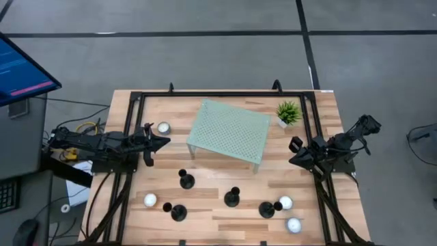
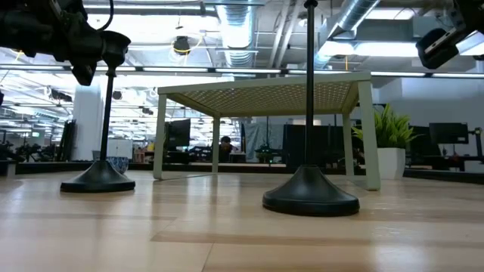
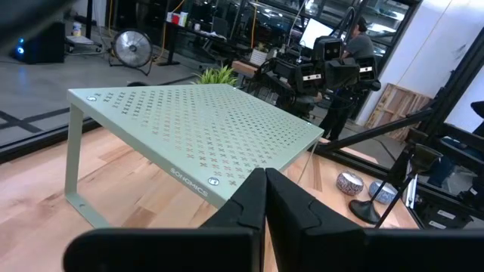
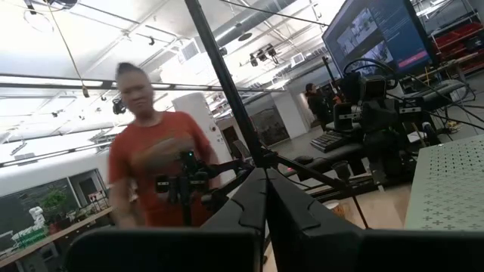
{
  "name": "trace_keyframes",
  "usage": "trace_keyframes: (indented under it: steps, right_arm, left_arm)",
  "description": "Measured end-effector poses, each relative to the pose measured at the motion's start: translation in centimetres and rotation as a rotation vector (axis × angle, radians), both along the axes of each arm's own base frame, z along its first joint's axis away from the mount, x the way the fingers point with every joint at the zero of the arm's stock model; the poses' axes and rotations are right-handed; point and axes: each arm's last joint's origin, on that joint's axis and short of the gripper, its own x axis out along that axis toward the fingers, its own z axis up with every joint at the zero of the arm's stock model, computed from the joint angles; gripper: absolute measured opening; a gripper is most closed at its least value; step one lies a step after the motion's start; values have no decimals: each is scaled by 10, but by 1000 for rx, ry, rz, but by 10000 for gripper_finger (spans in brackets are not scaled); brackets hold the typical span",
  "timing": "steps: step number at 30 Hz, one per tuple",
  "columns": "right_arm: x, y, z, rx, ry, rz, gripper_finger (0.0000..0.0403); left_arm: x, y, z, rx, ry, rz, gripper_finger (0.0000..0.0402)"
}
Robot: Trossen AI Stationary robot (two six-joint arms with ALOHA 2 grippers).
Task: Pick & Place candle stick holders
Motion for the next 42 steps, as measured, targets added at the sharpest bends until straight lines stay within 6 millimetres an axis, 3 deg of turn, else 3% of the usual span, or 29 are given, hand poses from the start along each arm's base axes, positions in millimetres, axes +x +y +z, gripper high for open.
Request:
trace_keyframes:
  steps: [24,30,34,42]
  right_arm:
    - [0,0,0,0,0,0,0]
    - [2,-4,0,-7,9,-131,0]
    - [2,-5,0,-5,9,-138,0]
    - [0,-6,6,161,-18,-87,0]
  left_arm:
    - [0,0,0,0,-1,0,8]
    - [0,0,1,-5,-9,-1,8]
    - [-1,0,7,-92,-93,-11,8]
    - [-6,1,25,-193,-302,-39,8]
